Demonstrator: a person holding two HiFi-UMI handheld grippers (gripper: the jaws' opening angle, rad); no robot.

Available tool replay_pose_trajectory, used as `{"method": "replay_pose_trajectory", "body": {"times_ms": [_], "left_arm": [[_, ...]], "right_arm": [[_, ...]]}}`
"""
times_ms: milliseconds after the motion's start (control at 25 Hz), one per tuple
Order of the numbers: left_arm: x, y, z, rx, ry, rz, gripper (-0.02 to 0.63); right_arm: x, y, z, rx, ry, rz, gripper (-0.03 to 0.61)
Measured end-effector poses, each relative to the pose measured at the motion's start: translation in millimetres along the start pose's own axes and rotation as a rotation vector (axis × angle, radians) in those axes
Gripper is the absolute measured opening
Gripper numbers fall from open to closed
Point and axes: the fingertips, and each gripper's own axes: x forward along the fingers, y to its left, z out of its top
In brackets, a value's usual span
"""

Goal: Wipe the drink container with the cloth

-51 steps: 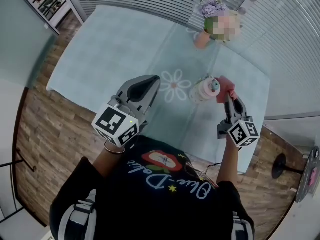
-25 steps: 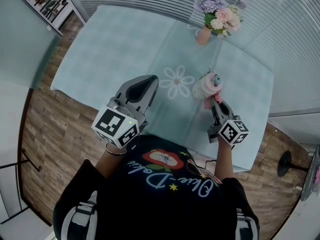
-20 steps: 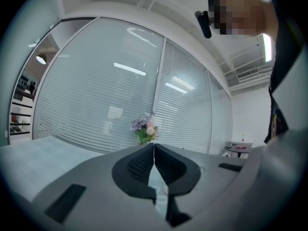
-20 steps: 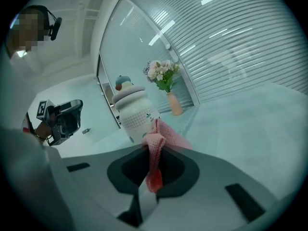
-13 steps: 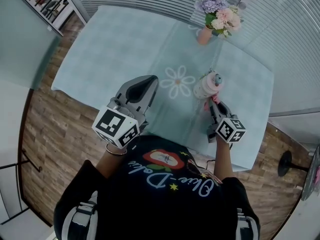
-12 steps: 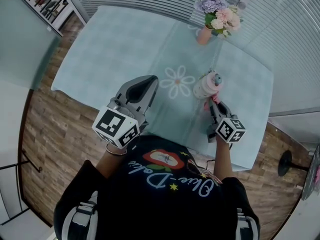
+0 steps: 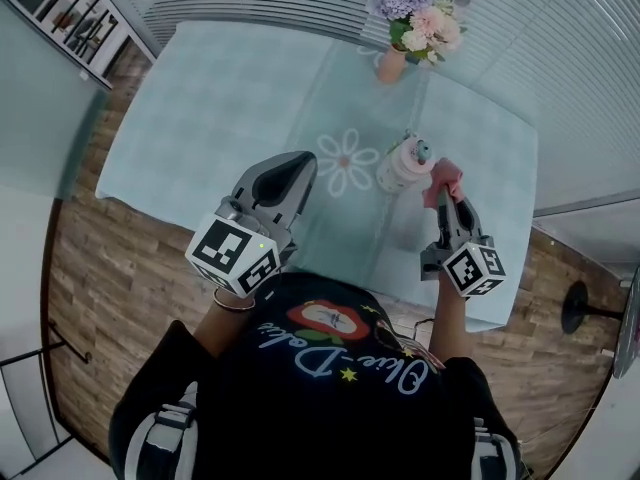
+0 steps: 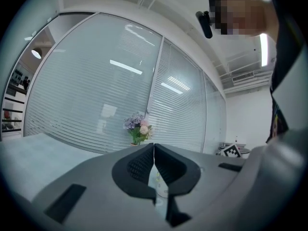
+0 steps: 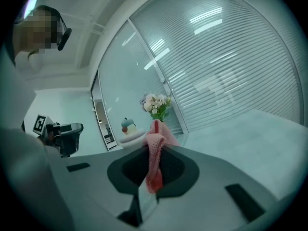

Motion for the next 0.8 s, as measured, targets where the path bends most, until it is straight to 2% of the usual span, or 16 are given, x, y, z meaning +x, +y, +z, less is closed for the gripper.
{"method": "replay_pose_trajectory", "body": {"times_ms": [120,240,440,560,800], "left_arm": [[6.4,-4.3,-1.1,-0.001,0.003,-0.019,0.005],[9.8,-6.3,-1.9,-0.002,0.004,-0.027,0.005],[8.9,-3.5,-2.6,-0.001,0.004,-0.017,0.005],[7.3,-1.4,-2.8,-0.002,0.004,-0.008,0.005],[2.6,5.6,-2.6,-0.003,0.005,0.018,0.005]], "right_arm": [[-4.4,15.2,19.1,-0.039,-0.056,0.031,0.026],[-5.0,35.3,26.5,-0.091,-0.078,0.100,0.026],[3.1,68.7,16.8,-0.185,-0.027,0.210,0.026],[8.9,75.6,6.1,-0.179,-0.001,0.226,0.026],[17.0,72.8,-16.1,-0.188,0.079,0.195,0.026]]}}
